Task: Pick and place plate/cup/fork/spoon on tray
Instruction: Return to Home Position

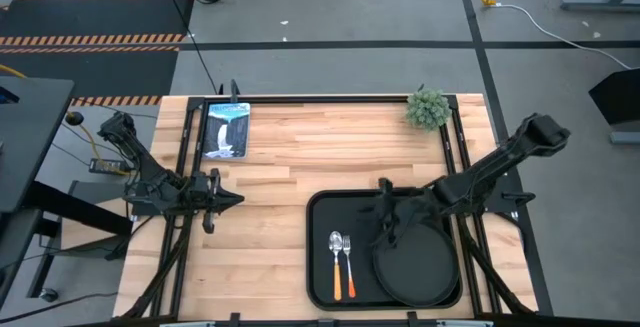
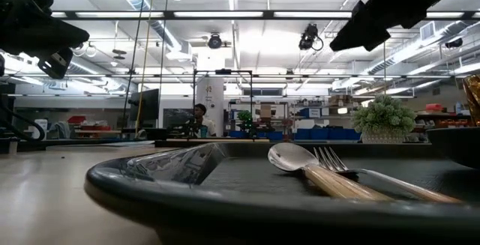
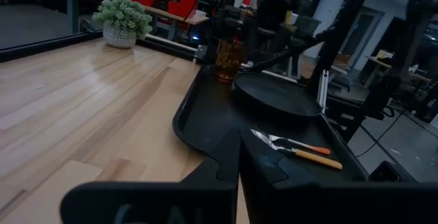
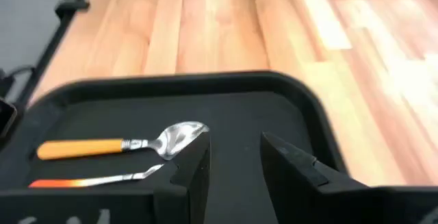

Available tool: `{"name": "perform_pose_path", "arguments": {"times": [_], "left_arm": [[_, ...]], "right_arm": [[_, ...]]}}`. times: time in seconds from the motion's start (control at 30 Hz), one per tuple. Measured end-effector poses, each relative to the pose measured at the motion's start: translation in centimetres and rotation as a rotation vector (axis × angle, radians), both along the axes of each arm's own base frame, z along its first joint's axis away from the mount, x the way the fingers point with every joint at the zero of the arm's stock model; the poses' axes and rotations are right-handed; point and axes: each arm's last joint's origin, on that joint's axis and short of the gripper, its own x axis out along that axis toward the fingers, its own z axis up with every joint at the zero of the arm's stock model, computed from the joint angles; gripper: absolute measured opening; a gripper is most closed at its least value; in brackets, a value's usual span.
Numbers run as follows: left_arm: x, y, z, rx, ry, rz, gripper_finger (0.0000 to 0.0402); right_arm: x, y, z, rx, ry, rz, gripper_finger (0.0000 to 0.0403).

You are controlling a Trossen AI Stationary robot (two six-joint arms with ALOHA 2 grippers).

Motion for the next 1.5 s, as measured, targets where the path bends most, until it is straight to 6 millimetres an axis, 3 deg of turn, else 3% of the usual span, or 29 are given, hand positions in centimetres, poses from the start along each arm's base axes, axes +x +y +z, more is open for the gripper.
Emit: {"name": "perform_pose_path", "arguments": {"times": [0.23, 0.37, 0.67, 0.83, 1.13, 1.3, 1.5], "left_arm": [[0.0, 0.0, 0.0, 0.000, 0.000, 0.000, 0.0011], [0.0, 0.0, 0.0, 0.027, 0.002, 0.005, 0.0011], [0.0, 0.3, -0.1, 0.482, 0.060, 0.069, 0.0011], [0.0, 0.3, -0.1, 0.630, 0.080, 0.060, 0.0011], [0.0, 0.3, -0.1, 0.391, 0.049, 0.073, 0.0011], [0.0, 0.3, 0.8, 0.063, -0.051, 0.093, 0.0011], [0.4, 0.7, 0.6, 0.117, -0.032, 0.074, 0.0011]], "right_arm": [[-3.2, -2.6, 1.8, 0.009, -0.127, -0.016, 0.0134], [-5.1, -4.2, 1.8, -0.004, -0.196, -0.054, 0.0134], [-8.4, -6.9, 0.1, 0.028, -0.352, -0.132, 0.0134], [-9.6, -8.1, -0.2, 0.048, -0.399, -0.155, 0.0134], [-11.0, -9.3, -1.0, 0.049, -0.443, -0.173, 0.0129], [-11.5, -9.8, -1.6, 0.059, -0.451, -0.176, 0.0121], [-11.9, -10.6, -2.5, 0.073, -0.482, -0.193, 0.0098]]}}
